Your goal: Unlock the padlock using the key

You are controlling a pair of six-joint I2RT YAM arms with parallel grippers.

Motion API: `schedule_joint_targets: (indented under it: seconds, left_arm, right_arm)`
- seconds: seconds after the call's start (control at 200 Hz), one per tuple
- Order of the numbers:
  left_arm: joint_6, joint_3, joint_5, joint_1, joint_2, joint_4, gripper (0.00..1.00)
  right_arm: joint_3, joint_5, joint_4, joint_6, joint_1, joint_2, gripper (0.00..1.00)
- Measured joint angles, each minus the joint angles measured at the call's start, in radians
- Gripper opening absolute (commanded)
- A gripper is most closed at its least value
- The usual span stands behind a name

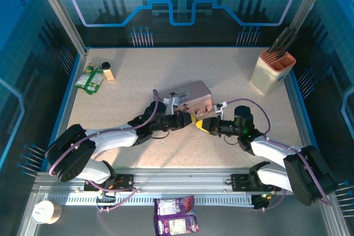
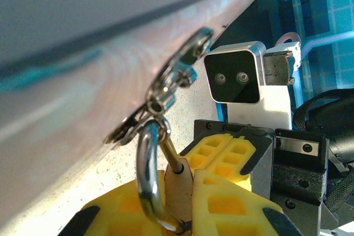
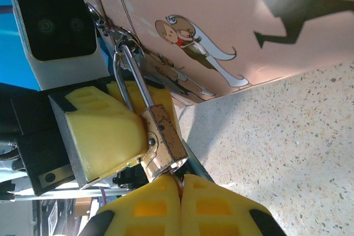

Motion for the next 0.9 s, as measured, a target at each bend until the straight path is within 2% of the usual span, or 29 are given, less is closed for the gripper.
schedule_joint_targets:
  seconds: [0.21,0.39,0.505,0.565,0.655,0.765,0.831,0.901]
  left_arm:
    - [0.002,0.004,-0.009,-0.001,0.009,0.003,0.0]
    - [-0.001,0.006,-0.032,-0.005,0.011,0.001,0.0]
    - [-0.015,0.006,-0.048,-0.006,0.007,-0.002,0.0]
    - [-0.024,0.005,-0.048,-0.007,0.004,-0.012,0.0]
    - [-0.027,0.002,-0.04,-0.018,0.004,-0.045,0.0]
    - [-0.027,0.001,-0.029,-0.025,0.004,-0.078,0.0]
    - [-0.028,0.001,-0.032,-0.023,0.004,-0.092,0.0]
    - [-0.028,0.001,-0.035,-0.019,0.004,-0.116,0.0]
  right_arm:
    - [0.0,0.021,-0.006,-0.001,0.0,0.0,0.01]
    - [0.019,0.044,-0.041,-0.02,0.003,-0.003,0.33]
    - [0.033,0.105,-0.185,-0.092,0.006,-0.054,0.51]
    - [0.049,0.153,-0.27,-0.145,0.006,-0.102,0.58]
    - [0.103,0.227,-0.391,-0.249,0.006,-0.192,0.6]
    - [0.153,0.311,-0.507,-0.39,0.017,-0.296,0.57]
    - [0.16,0.379,-0.57,-0.48,0.054,-0.344,0.56]
    - [0.163,0.482,-0.631,-0.588,0.138,-0.377,0.55]
